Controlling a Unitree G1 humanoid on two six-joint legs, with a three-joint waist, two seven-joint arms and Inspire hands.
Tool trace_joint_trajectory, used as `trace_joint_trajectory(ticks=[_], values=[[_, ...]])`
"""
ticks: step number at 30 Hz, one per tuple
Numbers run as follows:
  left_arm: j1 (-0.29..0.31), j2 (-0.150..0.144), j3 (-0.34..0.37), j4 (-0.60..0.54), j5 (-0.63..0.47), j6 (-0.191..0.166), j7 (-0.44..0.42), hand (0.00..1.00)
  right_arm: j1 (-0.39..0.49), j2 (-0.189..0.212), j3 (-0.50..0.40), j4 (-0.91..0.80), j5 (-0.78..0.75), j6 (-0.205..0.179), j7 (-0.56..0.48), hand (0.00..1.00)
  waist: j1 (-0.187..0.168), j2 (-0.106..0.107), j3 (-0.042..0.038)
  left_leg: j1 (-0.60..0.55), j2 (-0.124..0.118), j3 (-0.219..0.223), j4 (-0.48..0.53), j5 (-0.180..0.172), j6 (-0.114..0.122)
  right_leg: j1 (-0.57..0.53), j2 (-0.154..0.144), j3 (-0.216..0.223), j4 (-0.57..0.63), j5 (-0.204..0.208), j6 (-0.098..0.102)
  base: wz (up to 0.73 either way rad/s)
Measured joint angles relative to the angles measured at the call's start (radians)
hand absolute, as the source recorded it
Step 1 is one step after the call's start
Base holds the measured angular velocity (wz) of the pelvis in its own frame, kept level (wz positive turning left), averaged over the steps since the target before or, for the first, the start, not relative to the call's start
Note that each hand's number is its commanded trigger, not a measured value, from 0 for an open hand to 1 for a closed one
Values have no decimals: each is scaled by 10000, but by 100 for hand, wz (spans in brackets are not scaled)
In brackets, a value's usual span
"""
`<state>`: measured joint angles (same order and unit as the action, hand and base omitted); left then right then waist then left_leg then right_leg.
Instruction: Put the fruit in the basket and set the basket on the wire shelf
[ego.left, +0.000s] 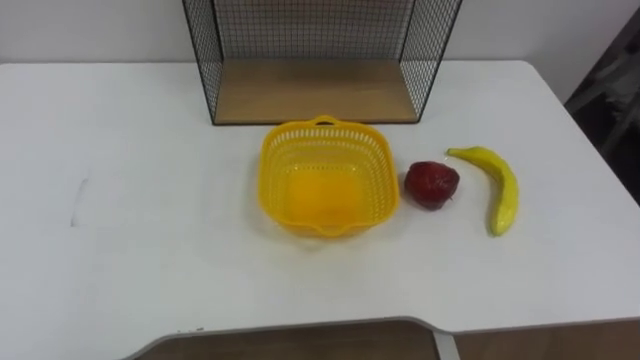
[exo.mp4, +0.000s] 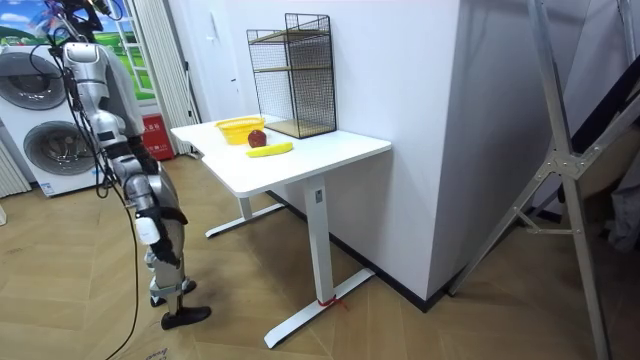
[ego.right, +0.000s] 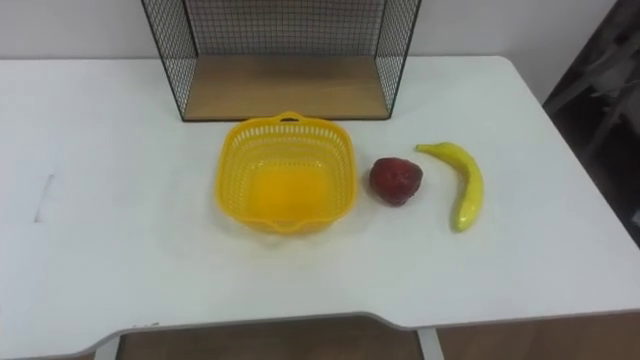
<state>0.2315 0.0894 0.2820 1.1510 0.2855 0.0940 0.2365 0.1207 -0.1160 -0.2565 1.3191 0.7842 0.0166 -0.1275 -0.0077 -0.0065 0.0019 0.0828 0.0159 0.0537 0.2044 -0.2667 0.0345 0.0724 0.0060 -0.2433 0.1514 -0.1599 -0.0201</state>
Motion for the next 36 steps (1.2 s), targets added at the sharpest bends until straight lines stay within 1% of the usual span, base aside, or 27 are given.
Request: trace_joint_trajectory(ticks=[2,3,5,7,11,12,13,14,15,16,18,19,20,21,23,25,26,27,28,29,30,31,32,33,34,35,36], values=[[68,17,128,0,-97,-171,66,0,-35,9,-971,-93,1758,-14,-335,0,-162,11,-10,3,-60,9,-1,0,0,-18,16,44,3,-1,-1,-3],[69,14,155,1,-138,-188,92,0,-36,7,-1219,-156,2178,-18,-420,0,-166,16,-17,9,-59,21,-5,0,0,-29,25,86,3,0,-1,-10],[83,28,419,15,-215,-304,155,0,-1,-5,-2131,-362,3648,-33,-754,0,-221,20,-20,56,-57,77,-9,-1,2,-35,-25,161,44,-2,-2,-10],[90,41,646,20,-209,-311,160,0,-35,-6,-2874,-604,4464,-72,-1096,0,-248,31,-22,99,-50,178,-22,-1,2,-56,-23,253,107,-18,-1,-12],[103,113,790,24,-198,-335,186,0,-161,-54,-3581,-900,5347,-246,-1543,0,-401,39,-39,144,-63,263,-2,-3,5,-72,-30,299,251,-83,17,-3],[123,110,798,-1,-196,-328,194,0,-225,-47,-3850,-1158,5775,-282,-1768,0,-426,6,-31,137,-67,266,-4,-3,7,-97,-34,291,275,-88,24,-5],[128,106,799,-22,-195,-329,194,0,-277,-48,-4167,-1528,6073,-308,-2001,0,-432,12,-61,120,-91,271,0,-5,11,-188,-44,361,373,-107,29,-6],[141,123,798,-58,-190,-334,193,0,-372,-67,-4436,-1826,6229,-430,-2195,0,-492,10,-59,96,-112,269,6,4,27,-206,-48,375,372,-107,29,-6],[139,145,798,-64,-191,-344,193,0,-416,-81,-4532,-1968,6247,-507,-2306,0,-532,9,-59,88,-115,266,6,12,40,-211,-50,375,372,-107,29,0],[141,207,792,-68,-174,-374,193,0,-482,-120,-4580,-2197,6245,-684,-2499,0,-574,7,-63,85,-117,270,13,13,42,-211,-48,376,369,-107,29,0],[159,273,760,-109,-141,-388,192,0,-563,-126,-4579,-2561,6194,-904,-2797,0,-657,-18,-80,83,-116,288,15,14,42,-210,-45,388,366,-108,29,0],[159,273,758,-134,-87,-401,187,0,-574,-128,-4583,-2831,6154,-925,-2990,0,-705,-36,-87,74,-116,299,11,15,43,-222,-44,391,365,-109,29,0],[159,272,757,-141,-87,-414,177,0,-580,-124,-4631,-3003,6082,-924,-3138,0,-714,-55,-102,73,-117,298,13,15,44,-227,-44,398,366,-110,30,0],[162,264,759,-141,-89,-421,162,0,-600,-117,-4737,-3436,5784,-926,-3515,0,-719,-35,-102,72,-124,288,7,16,45,-230,-45,410,366,-114,37,0],[139,256,757,-144,-91,-420,159,0,-598,-126,-4768,-4408,5367,-1066,-4072,0,-758,24,-92,77,-136,266,-11,25,59,-238,-48,444,367,-123,52,0],[136,273,603,-254,-84,-418,170,0,-668,-136,-4669,-5876,4380,-1262,-4843,0,-742,61,-89,67,-140,312,-14,38,74,-311,-41,498,398,-129,62,-5],[115,307,475,-319,-83,-446,171,0,-713,-145,-4480,-6638,3864,-1370,-5280,0,-735,33,-80,-16,-139,297,-14,55,80,-396,-44,472,430,-128,60,0],[102,331,417,-331,-83,-486,171,0,-735,-159,-4354,-6982,3611,-1407,-5488,0,-733,3,-56,-33,-139,292,-13,68,78,-414,-50,450,444,-128,58,0],[107,370,299,-348,-83,-519,164,0,-798,-168,-4213,-7755,3007,-1415,-5890,0,-688,-35,-36,-67,-140,297,-20,77,74,-502,-61,456,542,-145,40,0],[117,369,287,-347,-63,-521,164,0,-852,-169,-4112,-8570,2246,-1434,-6225,0,-666,-41,-30,-124,-140,296,-13,78,73,-556,-56,460,539,-146,39,0],[129,370,284,-349,-58,-529,163,0,-840,-169,-4015,-8991,1776,-1468,-6363,0,-643,-49,-25,-153,-140,292,-9,78,73,-581,-55,458,539,-147,39,0],[201,382,250,-367,-57,-575,165,0,-813,-175,-3732,-9872,828,-1537,-6625,0,-621,-55,-24,-235,-137,285,-2,78,73,-664,-54,453,538,-146,38,0],[236,402,180,-372,-59,-588,170,0,-808,-189,-3585,-10204,453,-1608,-6704,0,-619,-62,-20,-270,-136,275,-1,80,70,-702,-54,449,537,-145,37,0],[278,476,-82,-331,-75,-599,181,0,-740,-267,-3128,-10869,-157,-1729,-6888,0,-520,-102,0,-327,-132,274,3,84,65,-771,-47,464,555,-144,34,-5],[296,499,-302,-337,-67,-600,185,0,-627,-326,-2836,-11705,-590,-1713,-7123,0,-416,-111,-16,-383,-130,293,3,87,60,-845,-46,480,579,-140,28,0],[307,504,-465,-338,-65,-597,186,0,-628,-387,-2470,-12320,-1225,-1705,-7200,0,-401,-107,-10,-392,-128,280,2,90,57,-847,-50,461,575,-140,28,0],[303,506,-534,-341,-63,-598,186,0,-627,-436,-2300,-12518,-1572,-1708,-7197,0,-397,-127,-11,-389,-125,276,2,90,57,-839,-50,455,568,-138,27,8]])
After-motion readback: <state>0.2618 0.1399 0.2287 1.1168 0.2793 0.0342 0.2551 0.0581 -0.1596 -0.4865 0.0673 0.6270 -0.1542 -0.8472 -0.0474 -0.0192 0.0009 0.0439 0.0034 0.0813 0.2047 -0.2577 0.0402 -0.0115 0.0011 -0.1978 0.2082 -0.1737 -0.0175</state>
